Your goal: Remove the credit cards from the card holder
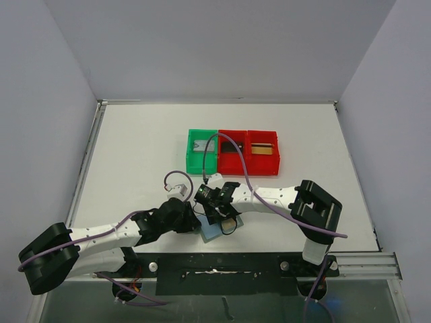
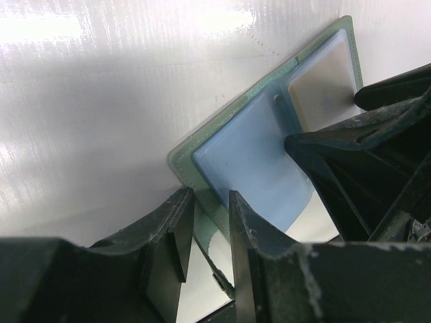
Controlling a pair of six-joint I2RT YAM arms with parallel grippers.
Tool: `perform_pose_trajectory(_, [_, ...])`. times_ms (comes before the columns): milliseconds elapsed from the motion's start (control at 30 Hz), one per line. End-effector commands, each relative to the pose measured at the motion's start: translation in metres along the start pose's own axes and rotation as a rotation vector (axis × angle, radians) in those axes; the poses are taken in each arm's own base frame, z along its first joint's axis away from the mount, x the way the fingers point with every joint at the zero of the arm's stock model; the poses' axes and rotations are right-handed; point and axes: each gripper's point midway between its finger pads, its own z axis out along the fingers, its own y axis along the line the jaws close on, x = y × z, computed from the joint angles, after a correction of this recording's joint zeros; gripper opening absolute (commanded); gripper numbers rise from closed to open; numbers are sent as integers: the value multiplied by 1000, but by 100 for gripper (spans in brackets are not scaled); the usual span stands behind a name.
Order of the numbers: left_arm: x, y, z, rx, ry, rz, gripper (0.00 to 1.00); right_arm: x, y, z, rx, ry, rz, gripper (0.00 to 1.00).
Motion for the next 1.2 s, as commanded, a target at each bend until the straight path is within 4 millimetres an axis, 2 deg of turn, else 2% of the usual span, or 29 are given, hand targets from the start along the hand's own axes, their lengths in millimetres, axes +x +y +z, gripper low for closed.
perform_pose_trajectory(0, [-20, -30, -2, 86, -49, 7, 26, -8, 8, -3, -35, -38, 17, 63])
perform_pose_trajectory(233, [-20, -30, -2, 86, -49, 6, 26, -10, 2, -5, -25, -47, 41, 70])
perform_pose_trajectory(533, [-20, -30, -1, 84, -47, 7, 26, -9, 2, -3, -75, -51, 62, 72])
perform_pose_trajectory(667, [-20, -30, -1, 84, -46, 6, 26, -13, 5, -9, -110, -71, 74, 73])
perform_pose_trajectory(800, [-20, -30, -1, 84, -46, 8, 25, -22, 2, -18, -136, -107, 93, 73])
perform_pose_trajectory(900, [-20, -30, -1, 84, -44, 8, 25, -28, -9, -21, -131, -121, 115, 73])
perform_pose_trajectory(1000, [-19, -29, -1, 84, -44, 9, 25, -24, -12, -18, -164, -111, 128, 72])
perform_pose_trajectory(1167, [-19, -30, -1, 85, -42, 8, 25, -18, -2, -10, -215, -85, 135, 69])
